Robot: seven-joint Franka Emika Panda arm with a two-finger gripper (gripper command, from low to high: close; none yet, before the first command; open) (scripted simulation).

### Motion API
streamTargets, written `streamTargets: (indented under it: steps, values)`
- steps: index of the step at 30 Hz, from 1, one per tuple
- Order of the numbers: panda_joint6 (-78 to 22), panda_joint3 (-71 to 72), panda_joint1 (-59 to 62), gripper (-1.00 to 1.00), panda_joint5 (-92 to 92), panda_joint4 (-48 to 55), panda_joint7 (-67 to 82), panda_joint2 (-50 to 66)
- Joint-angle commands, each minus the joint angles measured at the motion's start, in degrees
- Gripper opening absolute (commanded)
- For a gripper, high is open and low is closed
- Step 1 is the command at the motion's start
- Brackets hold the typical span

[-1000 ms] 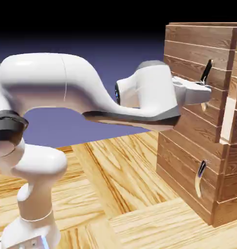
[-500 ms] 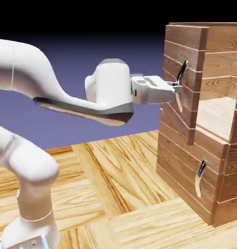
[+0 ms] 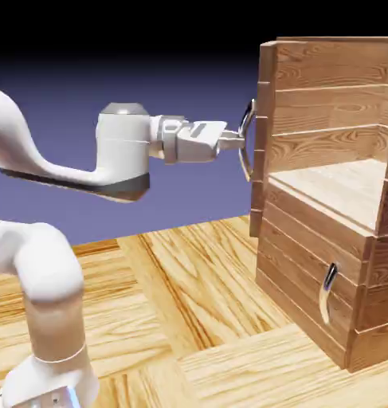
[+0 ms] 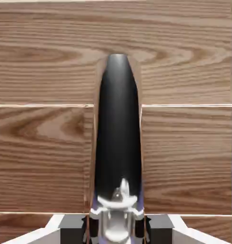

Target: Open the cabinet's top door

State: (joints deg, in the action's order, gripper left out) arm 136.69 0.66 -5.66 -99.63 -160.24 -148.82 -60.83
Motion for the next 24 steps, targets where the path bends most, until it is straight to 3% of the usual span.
streamTargets:
  steps: [1,12,24]
  values:
    - [-1.85,1.80,-0.15,-1.00,2.60,-0.43,0.85,-0.71]
    - [-25.54,24.06,-2.15,-1.00,28.28,2.11,5.05,-0.86]
    - [-52.38,48.97,8.40,-1.00,46.86,19.87,3.09,11.27]
